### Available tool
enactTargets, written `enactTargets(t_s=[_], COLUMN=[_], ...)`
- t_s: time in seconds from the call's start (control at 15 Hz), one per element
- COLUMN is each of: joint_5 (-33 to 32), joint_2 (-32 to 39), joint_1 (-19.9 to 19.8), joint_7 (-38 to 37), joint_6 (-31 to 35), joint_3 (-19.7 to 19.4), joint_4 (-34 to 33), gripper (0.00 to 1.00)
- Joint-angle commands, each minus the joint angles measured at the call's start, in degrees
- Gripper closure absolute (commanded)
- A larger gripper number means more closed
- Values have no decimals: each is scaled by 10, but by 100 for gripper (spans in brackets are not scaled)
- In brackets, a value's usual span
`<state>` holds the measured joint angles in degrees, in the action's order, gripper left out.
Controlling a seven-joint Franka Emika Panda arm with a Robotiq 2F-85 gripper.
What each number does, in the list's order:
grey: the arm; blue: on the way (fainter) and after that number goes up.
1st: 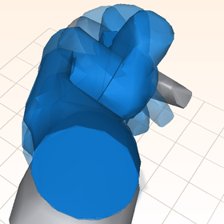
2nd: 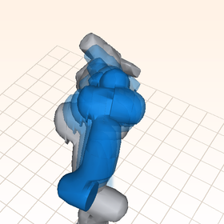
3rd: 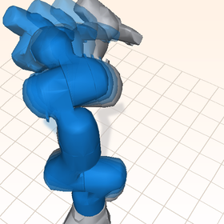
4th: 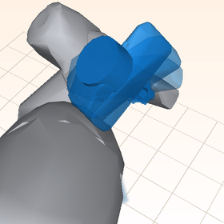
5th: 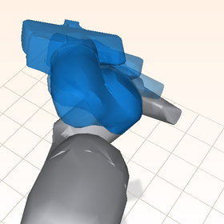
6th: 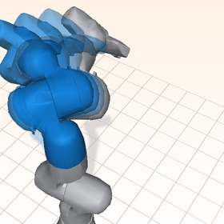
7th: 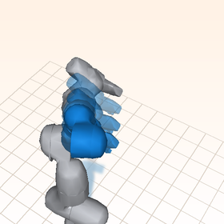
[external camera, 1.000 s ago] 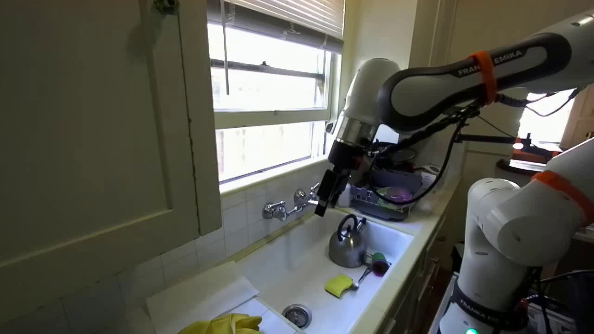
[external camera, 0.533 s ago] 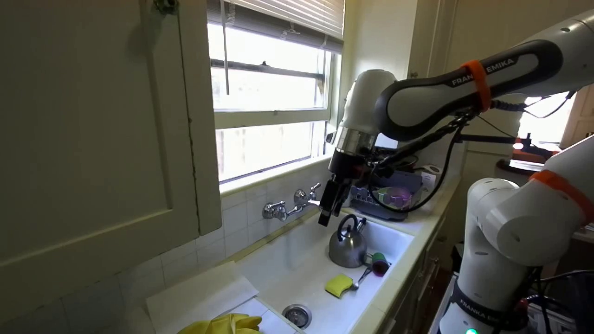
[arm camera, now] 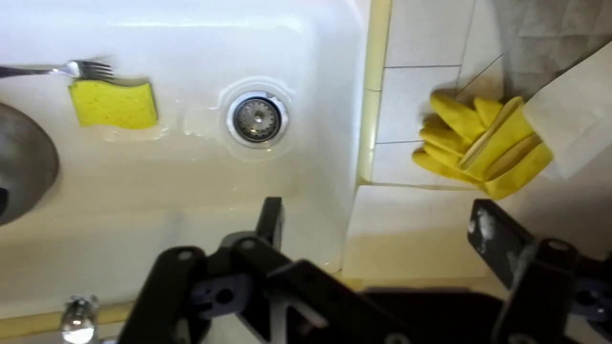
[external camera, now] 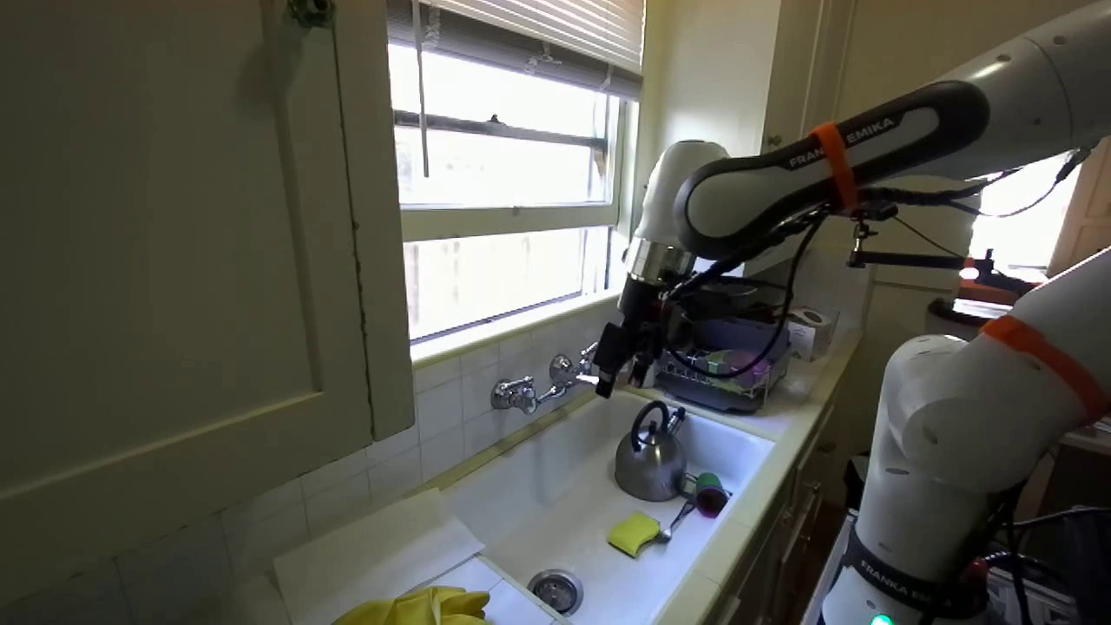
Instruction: Use the yellow sponge to clean the left tap
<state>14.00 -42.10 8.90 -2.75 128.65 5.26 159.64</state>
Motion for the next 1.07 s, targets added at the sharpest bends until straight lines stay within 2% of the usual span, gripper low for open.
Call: enactTargets(t_s=[0.0,0.4,0.6,0.73,1.0], joint_5=[-38,-88,-105,-111,-69], joint_2=[65,211,292,348,460], joint_1=[-77,-186,-221,-234,-222], joint_7=[-35,-118,-163,-186,-192], joint_6=[51,189,257,308,418], joint_3=[-17,-34,-45,-58,-102], joint_4=[-1,-3,-4,-4,-4], gripper=[0,0,0,0,0])
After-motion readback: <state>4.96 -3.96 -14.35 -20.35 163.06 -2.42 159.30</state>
